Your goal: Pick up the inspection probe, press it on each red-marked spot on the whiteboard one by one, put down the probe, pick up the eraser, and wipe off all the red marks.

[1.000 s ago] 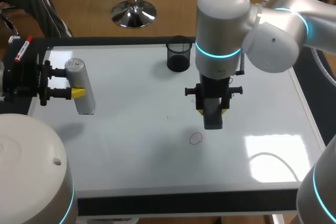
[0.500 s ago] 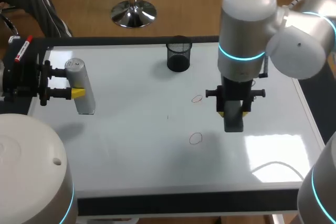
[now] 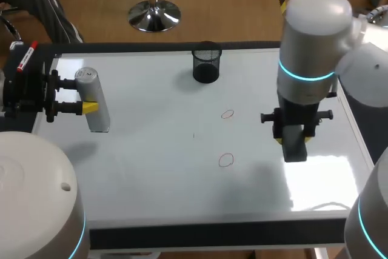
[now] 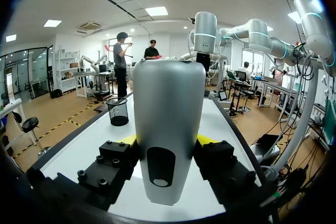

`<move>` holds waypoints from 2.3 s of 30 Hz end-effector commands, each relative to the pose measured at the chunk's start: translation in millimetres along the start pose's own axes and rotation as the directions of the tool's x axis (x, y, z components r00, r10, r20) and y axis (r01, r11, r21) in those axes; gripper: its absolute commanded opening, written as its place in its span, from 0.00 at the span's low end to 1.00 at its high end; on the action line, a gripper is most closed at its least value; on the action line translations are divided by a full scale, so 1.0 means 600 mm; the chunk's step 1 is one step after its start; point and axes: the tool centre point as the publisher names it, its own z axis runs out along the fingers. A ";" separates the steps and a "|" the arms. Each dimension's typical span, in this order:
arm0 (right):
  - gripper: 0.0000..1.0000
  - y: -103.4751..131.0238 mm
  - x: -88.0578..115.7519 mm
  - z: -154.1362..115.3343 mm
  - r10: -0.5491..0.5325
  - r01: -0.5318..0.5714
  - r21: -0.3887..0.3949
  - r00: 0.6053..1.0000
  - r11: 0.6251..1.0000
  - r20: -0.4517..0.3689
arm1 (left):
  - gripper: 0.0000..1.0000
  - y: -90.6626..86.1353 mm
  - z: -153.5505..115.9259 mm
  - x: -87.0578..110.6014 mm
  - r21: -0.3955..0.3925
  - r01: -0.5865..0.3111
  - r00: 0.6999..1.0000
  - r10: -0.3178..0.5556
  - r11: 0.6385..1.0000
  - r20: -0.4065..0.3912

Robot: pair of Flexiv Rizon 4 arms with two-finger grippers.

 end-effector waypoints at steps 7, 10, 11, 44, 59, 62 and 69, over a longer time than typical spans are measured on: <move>0.00 -0.006 -0.063 0.004 0.009 -0.007 0.011 0.992 1.000 -0.123 | 0.00 0.000 -0.002 0.001 0.003 -0.002 1.000 0.002 1.000 0.000; 0.00 -0.005 -0.072 0.007 0.007 -0.004 0.021 0.990 1.000 -0.137 | 0.00 0.000 -0.002 0.001 0.003 -0.002 1.000 0.002 1.000 0.000; 0.00 -0.006 -0.075 0.007 0.011 -0.007 0.026 0.989 1.000 -0.147 | 0.00 0.000 -0.002 0.001 0.003 -0.002 1.000 0.002 1.000 0.000; 0.00 -0.007 -0.081 0.006 0.001 0.003 0.023 0.986 1.000 -0.167 | 0.00 0.000 -0.002 0.001 0.003 -0.002 1.000 0.002 1.000 0.000; 0.00 -0.007 -0.081 0.006 0.001 0.003 0.023 0.986 1.000 -0.167 | 0.00 0.000 0.004 0.015 -0.002 0.000 0.999 0.000 1.000 0.042; 0.00 -0.007 -0.081 0.006 0.001 0.003 0.023 0.986 1.000 -0.167 | 0.00 -0.003 0.005 0.025 0.001 -0.001 0.999 0.001 1.000 0.050; 0.00 -0.007 -0.081 0.006 0.001 0.003 0.023 0.986 1.000 -0.167 | 0.00 -0.014 0.038 0.052 0.002 -0.011 0.999 0.011 1.000 0.039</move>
